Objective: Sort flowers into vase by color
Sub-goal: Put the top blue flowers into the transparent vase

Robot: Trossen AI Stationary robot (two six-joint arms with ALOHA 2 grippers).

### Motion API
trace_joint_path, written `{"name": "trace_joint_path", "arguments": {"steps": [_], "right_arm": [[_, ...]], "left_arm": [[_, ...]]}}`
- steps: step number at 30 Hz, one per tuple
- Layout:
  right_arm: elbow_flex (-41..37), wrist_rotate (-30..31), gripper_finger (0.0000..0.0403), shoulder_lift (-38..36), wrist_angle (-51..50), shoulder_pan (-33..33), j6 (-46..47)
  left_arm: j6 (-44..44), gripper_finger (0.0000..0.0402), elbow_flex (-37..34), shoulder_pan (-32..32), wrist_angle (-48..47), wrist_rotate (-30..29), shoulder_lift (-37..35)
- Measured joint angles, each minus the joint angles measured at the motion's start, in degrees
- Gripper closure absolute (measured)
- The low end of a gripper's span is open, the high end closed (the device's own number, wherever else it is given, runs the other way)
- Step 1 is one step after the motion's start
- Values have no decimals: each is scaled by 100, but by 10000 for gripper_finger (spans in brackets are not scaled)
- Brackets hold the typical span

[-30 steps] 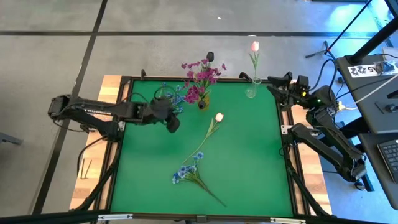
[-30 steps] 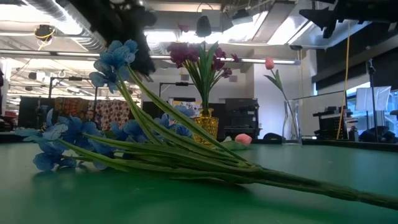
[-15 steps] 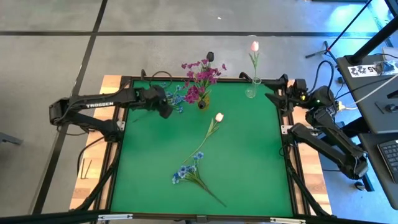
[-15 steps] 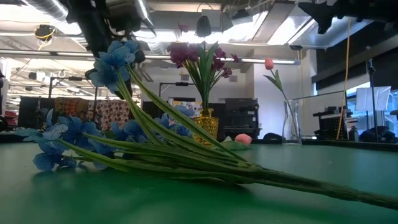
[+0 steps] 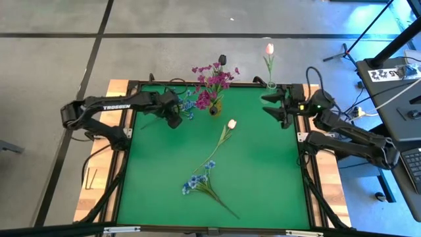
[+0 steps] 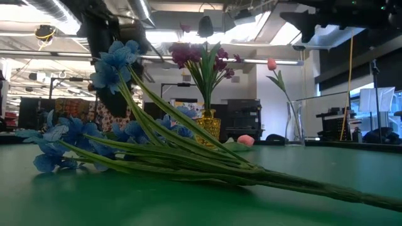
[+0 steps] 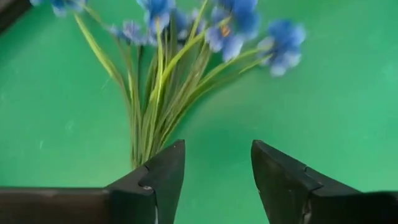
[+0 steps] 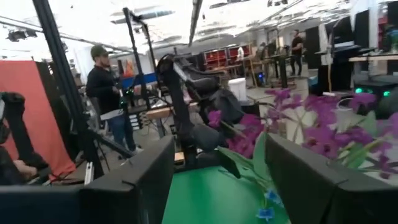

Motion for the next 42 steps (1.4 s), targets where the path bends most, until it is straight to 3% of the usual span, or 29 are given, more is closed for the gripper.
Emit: {"name": "trace_joint_path", "arguments": {"steps": [8, 15, 28, 34, 42], "right_arm": [[0, 45, 153, 336, 344, 689, -305], [0, 458, 153, 336, 340, 1222, -478], [0, 1078, 153, 334, 353, 1972, -806], [0, 1151, 153, 334, 320, 1981, -874], [0, 1153, 153, 334, 304, 1979, -872]], "left_arm": [[147, 207, 0, 444, -322, -87, 589], [179, 207, 0, 780, -312, -115, 866], [450, 211, 0, 846, -231, -115, 1360], [463, 257, 0, 846, -137, -329, 1364], [292, 370, 0, 846, -121, -418, 1364]]}}
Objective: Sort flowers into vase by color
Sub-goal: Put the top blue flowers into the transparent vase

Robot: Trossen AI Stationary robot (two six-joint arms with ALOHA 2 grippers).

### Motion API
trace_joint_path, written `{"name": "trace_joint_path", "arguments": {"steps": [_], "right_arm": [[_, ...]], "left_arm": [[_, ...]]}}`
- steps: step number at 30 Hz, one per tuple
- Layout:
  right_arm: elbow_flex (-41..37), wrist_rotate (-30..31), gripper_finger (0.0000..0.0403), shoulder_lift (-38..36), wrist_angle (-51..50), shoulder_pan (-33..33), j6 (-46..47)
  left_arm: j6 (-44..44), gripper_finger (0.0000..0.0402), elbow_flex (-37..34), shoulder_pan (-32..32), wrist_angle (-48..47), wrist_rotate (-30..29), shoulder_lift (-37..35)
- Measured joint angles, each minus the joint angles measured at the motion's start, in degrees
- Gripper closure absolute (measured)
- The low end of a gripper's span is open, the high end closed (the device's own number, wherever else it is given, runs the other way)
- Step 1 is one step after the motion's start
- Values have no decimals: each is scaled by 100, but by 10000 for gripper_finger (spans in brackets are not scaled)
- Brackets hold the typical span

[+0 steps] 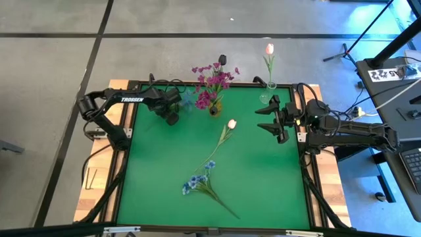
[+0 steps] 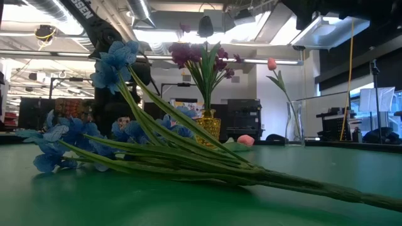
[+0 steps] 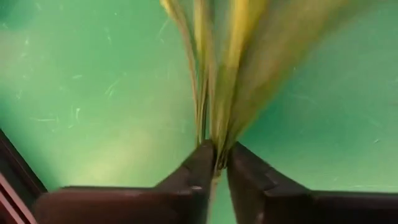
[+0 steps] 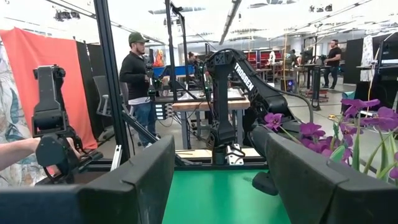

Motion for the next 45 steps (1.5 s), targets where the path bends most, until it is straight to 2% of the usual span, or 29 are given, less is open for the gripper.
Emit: {"name": "trace_joint_path", "arguments": {"steps": [3, 11, 16, 22, 32, 39, 45], "right_arm": [[0, 0, 153, 0, -3, 0, 1], [0, 42, 153, 0, -5, -4, 3], [0, 42, 153, 0, -15, -4, 3], [0, 42, 153, 0, -53, -4, 6], [0, 44, 153, -2, -51, -4, 10], [0, 44, 153, 0, 1, -3, 10], [4, 252, 153, 159, 45, -2, 13]], "left_arm": [[-103, 392, 0, 0, 1, -23, -1], [-312, 397, 0, 0, -68, -310, -50], [-325, 398, 0, 0, -84, -320, -378], [-413, 399, 0, 0, -115, -318, -1229], [-866, 400, 0, -74, 47, -309, -3151], [-898, 400, 0, -574, 989, 235, -4309], [-806, 400, 0, -1282, 2022, 629, -4752]]}}
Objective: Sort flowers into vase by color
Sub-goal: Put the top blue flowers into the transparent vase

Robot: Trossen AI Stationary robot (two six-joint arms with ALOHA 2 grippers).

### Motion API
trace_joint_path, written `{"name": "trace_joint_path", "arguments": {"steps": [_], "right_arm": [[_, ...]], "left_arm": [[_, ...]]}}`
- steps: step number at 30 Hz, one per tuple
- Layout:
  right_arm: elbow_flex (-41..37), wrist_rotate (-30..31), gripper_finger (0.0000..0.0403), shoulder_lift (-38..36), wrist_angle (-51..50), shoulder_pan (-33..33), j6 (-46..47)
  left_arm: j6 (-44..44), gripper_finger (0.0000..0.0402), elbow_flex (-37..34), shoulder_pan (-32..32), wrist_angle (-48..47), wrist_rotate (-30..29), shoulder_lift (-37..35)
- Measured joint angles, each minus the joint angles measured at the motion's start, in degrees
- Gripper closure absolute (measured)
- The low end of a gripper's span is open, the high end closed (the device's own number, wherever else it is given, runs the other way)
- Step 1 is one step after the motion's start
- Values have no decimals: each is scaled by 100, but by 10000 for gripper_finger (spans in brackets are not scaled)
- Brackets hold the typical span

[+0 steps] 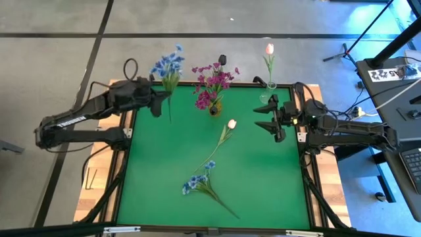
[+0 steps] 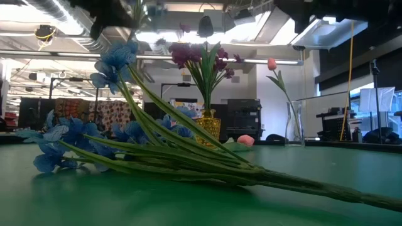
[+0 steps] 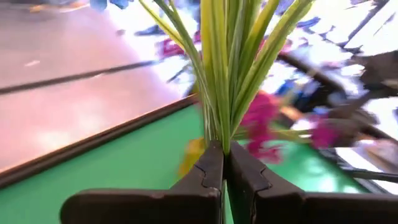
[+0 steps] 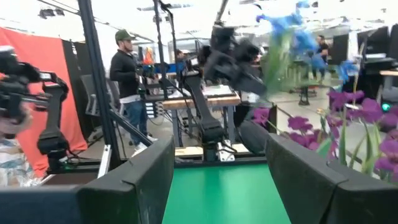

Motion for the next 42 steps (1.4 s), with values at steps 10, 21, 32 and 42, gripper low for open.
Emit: {"name": "trace_joint_path", "arguments": {"steps": [10, 21, 32, 42], "right_arm": [[391, 244, 153, 906, 228, 391, -34], [1119, 482, 153, 1815, 213, 555, -51], [1164, 478, 153, 2020, 810, 557, 0], [1463, 425, 153, 2319, 888, 557, 174]], "left_arm": [[76, 400, 565, -1044, 312, -294, 311], [457, 400, 1489, -2027, 798, -429, 1361], [1122, 400, 2060, -2691, 2209, -422, 2468], [1425, 400, 2716, -2716, 2307, -418, 3339]]}}
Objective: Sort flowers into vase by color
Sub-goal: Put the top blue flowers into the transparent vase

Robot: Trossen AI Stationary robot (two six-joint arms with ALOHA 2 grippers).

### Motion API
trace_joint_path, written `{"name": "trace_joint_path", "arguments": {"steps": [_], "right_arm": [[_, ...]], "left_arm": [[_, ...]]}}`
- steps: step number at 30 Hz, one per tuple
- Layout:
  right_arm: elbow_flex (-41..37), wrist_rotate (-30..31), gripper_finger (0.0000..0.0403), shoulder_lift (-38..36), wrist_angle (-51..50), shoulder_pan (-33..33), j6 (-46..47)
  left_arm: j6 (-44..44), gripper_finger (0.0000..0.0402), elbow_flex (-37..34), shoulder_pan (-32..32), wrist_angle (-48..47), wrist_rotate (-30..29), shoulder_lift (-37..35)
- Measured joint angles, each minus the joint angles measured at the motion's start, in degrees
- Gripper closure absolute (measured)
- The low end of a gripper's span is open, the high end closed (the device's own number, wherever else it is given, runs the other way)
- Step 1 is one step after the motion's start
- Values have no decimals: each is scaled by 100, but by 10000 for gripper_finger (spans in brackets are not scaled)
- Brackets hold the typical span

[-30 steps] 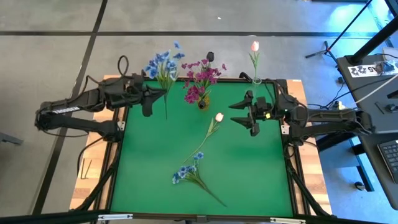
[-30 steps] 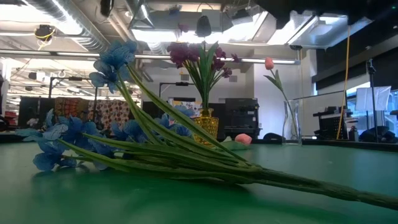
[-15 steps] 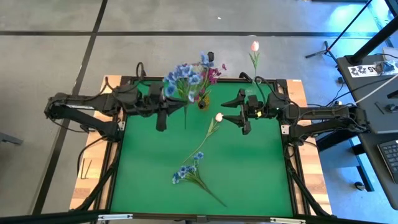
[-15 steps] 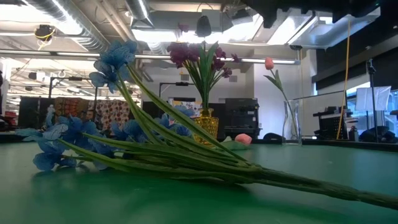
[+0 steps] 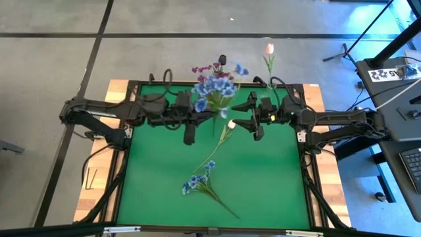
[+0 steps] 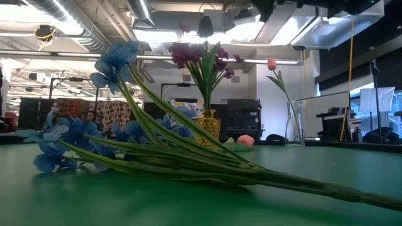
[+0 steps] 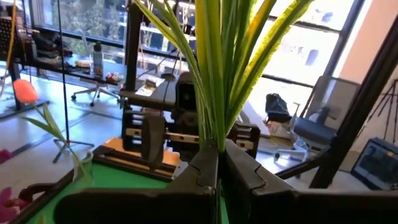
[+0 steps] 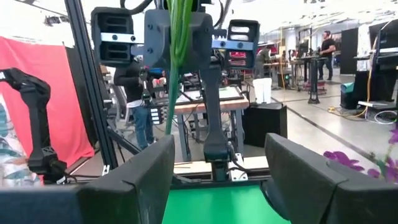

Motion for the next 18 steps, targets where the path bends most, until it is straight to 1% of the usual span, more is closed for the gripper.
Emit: {"name": "trace_joint_path", "arguments": {"steps": [4, 8, 16, 18], "right_arm": [[277, -103, 153, 274, -28, 0, -2], [515, -274, 153, 528, -33, 0, 14], [767, -514, 153, 860, 4, 0, 89], [788, -563, 153, 918, 146, 43, 120]], "left_arm": [[55, 400, 173, -2, 73, 4, 260], [139, 400, 179, -2, 327, 4, 395], [155, 400, 181, -2, 601, 167, 456], [155, 400, 180, 6, 614, 162, 479]]}}
